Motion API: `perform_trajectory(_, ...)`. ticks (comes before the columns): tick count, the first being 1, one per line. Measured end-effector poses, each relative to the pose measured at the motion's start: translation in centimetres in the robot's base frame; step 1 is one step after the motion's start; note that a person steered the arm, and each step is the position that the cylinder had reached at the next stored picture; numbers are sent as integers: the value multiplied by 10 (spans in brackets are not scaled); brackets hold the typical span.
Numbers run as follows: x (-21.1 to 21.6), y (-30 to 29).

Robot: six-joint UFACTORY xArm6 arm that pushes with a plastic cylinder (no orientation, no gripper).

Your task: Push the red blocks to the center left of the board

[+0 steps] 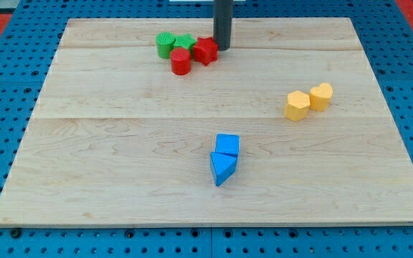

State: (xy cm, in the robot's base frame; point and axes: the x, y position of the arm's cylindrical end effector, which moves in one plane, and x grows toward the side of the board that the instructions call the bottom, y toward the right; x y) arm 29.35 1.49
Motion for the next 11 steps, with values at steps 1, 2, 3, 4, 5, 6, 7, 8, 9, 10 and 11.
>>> perform_trajectory(1, 27, -20)
perform_trajectory(2, 30, -29)
perform_trajectory(3, 26, 12)
perform_trajectory(4, 11, 9)
perform_trajectory(5, 7, -26)
perform_trajectory(6, 31, -101)
perform_trajectory(7, 55, -173)
perform_trajectory(8, 64, -210)
perform_trajectory(9, 52, -177)
perform_trajectory(10, 52, -163)
perform_trajectory(11, 51, -163)
